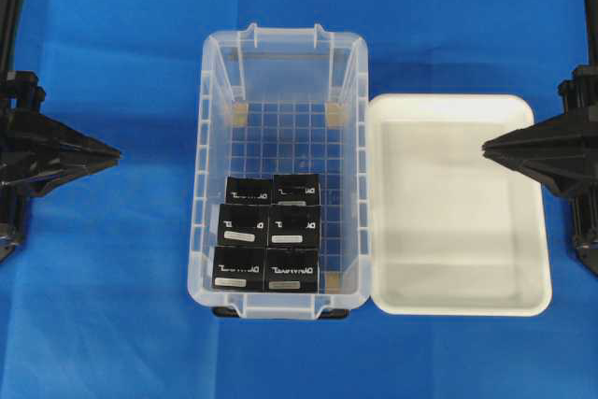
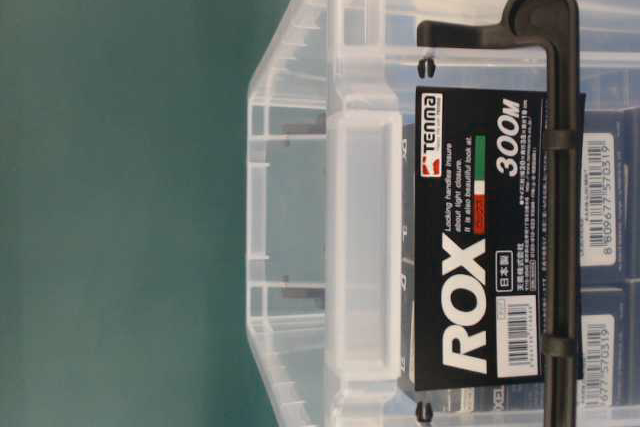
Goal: Pick the box from inside the plastic case
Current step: 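Move the right gripper over the black boxes in the clear case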
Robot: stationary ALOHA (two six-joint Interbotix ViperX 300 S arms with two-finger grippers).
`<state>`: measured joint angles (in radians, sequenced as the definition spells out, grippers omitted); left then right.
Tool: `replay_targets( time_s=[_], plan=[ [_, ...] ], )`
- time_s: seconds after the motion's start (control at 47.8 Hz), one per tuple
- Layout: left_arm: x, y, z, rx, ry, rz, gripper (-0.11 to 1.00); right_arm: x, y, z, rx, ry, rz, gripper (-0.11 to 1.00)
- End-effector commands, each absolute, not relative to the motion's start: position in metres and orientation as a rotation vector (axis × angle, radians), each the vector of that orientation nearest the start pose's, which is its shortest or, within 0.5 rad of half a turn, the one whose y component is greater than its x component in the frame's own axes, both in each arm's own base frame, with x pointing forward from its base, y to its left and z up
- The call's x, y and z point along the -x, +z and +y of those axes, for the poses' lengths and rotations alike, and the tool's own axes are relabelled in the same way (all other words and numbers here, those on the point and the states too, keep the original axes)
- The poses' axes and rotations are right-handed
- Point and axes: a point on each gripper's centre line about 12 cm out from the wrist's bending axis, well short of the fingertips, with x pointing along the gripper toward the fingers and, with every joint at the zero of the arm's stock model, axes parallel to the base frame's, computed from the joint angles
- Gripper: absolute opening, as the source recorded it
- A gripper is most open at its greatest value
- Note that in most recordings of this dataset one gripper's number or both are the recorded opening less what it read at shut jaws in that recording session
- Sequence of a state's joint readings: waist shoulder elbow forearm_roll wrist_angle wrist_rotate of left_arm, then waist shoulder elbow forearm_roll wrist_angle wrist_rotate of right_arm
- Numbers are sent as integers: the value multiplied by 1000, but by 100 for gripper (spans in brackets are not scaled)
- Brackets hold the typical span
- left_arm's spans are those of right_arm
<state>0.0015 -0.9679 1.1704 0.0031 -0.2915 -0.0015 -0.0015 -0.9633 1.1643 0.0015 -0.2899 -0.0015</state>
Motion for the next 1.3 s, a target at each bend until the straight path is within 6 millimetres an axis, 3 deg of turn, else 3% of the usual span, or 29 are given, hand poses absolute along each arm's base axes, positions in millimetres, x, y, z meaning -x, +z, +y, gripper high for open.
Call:
replay_targets(
  time_s=[0.0, 0.188, 0.418, 0.627, 0.962, 1.275],
  plan=[
    [-201, 302, 0, -6, -3, -78, 14, -203, 303, -3, -21, -14, -91, 14],
    [-202, 306, 0, -9, -1, -8, -5, -216, 307, -4, -129, -27, 140, -3],
    [-203, 302, -2, -9, -9, 69, -6, -246, 321, -1, -204, -28, 423, -4],
    [-202, 299, -2, -10, -13, 107, -6, -293, 325, 10, -206, -4, 659, -4],
    [-202, 299, -2, -8, -13, 113, -6, -369, 307, 22, -167, 12, 1095, -4],
    [-201, 297, -2, -7, -12, 150, -6, -417, 286, 25, -127, 33, 1254, -1]
  ],
)
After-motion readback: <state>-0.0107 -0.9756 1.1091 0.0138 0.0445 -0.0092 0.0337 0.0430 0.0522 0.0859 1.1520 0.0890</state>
